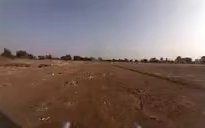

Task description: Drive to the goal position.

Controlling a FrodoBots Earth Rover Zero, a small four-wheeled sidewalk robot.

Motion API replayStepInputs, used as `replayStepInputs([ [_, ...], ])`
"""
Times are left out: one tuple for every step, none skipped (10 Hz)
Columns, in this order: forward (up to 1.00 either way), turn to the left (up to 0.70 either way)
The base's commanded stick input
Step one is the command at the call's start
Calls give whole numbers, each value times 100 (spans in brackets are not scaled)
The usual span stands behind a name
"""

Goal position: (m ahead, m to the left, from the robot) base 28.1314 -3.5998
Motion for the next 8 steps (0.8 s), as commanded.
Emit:
replayStepInputs([
  [50,0],
  [50,0],
  [50,0],
  [50,0],
  [50,0],
  [50,0],
  [50,0],
  [50,0],
])
